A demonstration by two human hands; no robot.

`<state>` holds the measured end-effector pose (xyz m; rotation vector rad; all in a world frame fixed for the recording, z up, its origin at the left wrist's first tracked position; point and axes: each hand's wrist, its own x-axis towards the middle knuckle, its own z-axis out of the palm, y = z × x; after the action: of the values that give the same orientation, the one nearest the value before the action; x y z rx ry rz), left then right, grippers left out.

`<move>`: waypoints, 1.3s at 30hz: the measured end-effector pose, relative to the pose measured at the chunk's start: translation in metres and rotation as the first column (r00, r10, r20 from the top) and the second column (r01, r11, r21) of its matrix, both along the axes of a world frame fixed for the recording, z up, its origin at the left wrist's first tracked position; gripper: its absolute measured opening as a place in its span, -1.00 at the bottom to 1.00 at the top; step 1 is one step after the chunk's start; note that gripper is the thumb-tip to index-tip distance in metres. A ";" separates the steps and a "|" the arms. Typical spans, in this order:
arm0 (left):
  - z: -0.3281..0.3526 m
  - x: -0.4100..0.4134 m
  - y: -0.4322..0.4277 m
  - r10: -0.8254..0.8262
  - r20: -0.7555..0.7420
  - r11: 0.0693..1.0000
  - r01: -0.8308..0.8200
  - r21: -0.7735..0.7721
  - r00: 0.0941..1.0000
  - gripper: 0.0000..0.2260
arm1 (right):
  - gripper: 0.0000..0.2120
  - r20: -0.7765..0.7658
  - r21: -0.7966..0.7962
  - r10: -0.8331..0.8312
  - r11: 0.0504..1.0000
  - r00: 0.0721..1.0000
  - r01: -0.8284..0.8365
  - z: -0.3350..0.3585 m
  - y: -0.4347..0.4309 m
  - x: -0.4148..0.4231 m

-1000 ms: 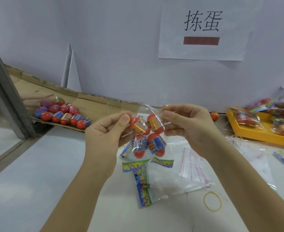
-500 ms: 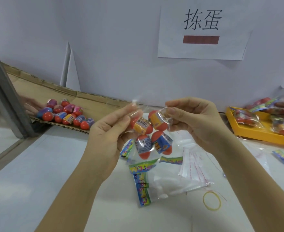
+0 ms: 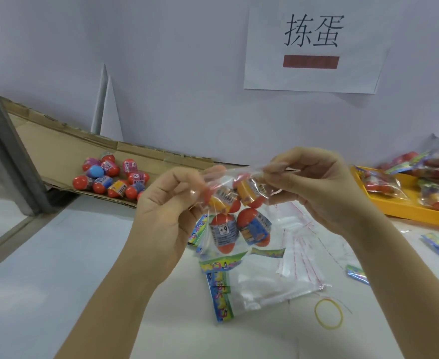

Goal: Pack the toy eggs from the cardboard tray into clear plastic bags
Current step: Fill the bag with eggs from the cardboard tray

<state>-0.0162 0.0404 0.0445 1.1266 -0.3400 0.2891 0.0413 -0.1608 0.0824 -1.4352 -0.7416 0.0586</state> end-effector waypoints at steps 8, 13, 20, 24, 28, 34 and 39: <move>-0.001 0.006 0.009 -0.068 -0.012 0.995 0.067 -0.072 0.998 -0.73 | -0.84 0.032 0.023 -0.104 0.994 0.994 0.103 0.006 -0.005 0.000; -0.003 0.003 0.001 -0.025 -0.003 0.996 0.025 0.080 1.000 -0.69 | -0.92 0.007 0.002 -0.113 0.994 0.994 0.113 0.005 0.000 -0.003; -0.006 0.003 -0.002 0.162 -0.034 0.984 -0.158 0.086 0.986 -0.80 | -0.94 -0.031 -0.034 -0.094 0.995 0.995 0.093 0.002 0.001 -0.001; -0.006 0.002 -0.003 0.154 0.005 0.984 -0.153 0.092 0.988 -0.82 | -0.91 -0.094 0.007 -0.040 0.999 0.995 0.041 0.002 0.004 0.000; -0.006 0.001 0.000 0.125 0.072 0.973 -0.137 0.184 0.989 -0.80 | -0.66 -0.143 0.042 -0.066 0.996 0.988 0.073 -0.001 0.007 0.000; -0.003 -0.002 -0.002 0.085 0.141 0.978 -0.110 0.178 0.986 -0.74 | -0.72 -0.151 0.041 -0.075 0.996 0.986 0.082 0.000 0.010 -0.001; -0.003 -0.001 0.001 0.054 0.103 0.994 -0.064 0.091 0.993 -0.78 | -0.96 -0.134 0.074 0.007 0.997 0.991 0.003 0.001 0.007 0.000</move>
<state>-0.0175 0.0412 0.0418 1.2187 -0.4130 0.3859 0.0410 -0.1541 0.0836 -1.3457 -0.6285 0.1264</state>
